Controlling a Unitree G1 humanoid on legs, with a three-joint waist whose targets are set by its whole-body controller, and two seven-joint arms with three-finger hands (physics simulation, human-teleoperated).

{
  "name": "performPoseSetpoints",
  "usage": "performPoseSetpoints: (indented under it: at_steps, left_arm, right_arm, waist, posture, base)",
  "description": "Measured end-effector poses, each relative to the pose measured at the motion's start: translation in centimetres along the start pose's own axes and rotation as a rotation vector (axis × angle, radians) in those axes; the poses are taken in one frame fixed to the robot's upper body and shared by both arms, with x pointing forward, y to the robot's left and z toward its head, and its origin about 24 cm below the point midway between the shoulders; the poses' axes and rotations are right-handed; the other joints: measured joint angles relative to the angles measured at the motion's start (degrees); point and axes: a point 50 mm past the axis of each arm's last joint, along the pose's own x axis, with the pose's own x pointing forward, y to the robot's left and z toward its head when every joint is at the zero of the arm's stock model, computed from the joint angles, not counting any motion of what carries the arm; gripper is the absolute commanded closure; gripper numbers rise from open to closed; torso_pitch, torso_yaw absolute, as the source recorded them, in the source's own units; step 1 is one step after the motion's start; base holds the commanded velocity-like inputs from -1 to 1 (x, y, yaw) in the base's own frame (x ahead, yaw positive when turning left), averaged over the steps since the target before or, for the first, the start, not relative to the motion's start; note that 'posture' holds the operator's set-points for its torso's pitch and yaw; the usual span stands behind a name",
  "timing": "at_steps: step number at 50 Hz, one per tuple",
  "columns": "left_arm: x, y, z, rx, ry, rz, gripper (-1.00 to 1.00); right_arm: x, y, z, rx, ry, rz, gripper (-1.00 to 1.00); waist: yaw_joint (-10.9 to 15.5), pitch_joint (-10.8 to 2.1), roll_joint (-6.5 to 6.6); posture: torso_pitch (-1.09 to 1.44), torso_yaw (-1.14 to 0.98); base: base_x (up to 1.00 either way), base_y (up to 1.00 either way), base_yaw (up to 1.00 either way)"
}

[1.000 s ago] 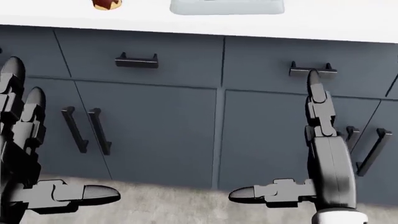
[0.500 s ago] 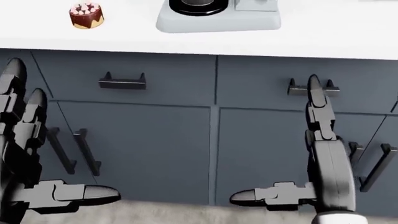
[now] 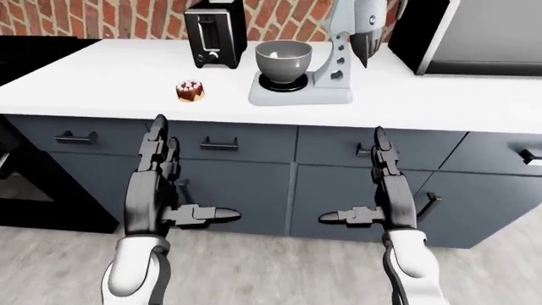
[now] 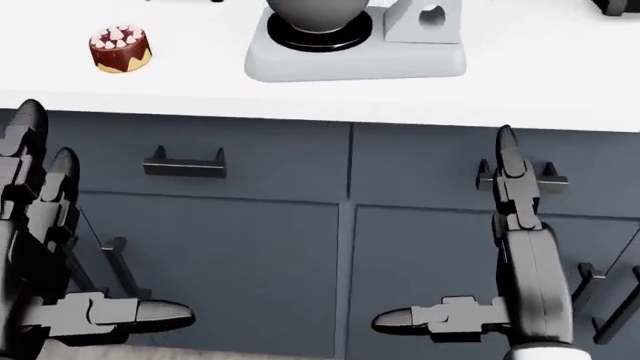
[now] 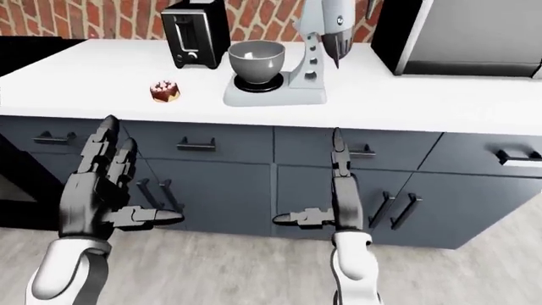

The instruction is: Place the cake in the stand mixer bowl.

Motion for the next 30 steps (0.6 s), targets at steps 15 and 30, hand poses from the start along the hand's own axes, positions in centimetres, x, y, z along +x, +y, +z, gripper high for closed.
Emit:
performPoseSetpoints:
  at_steps: [15,30]
  left_arm:
    - [0.0,0.5,0.4,0.017,-0.021,0.029,-1.0]
    - [0.0,0.1,0.9,0.004,-0.042,0.004,-1.0]
  right_arm:
    - [-0.1,0.4,0.7,0.015,-0.038,0.028,-1.0]
    - [-0.2,-0.1,0.8,0.002,-0.044,0.004,-1.0]
  waist:
    - [1.07,-0.04,2.06]
    - [-0.02,0.62,3.5]
  posture:
    - [0.0,0.0]
    - [0.0,0.0]
  base:
    - [0.1,0.0,0.0]
    - [0.1,0.0,0.0]
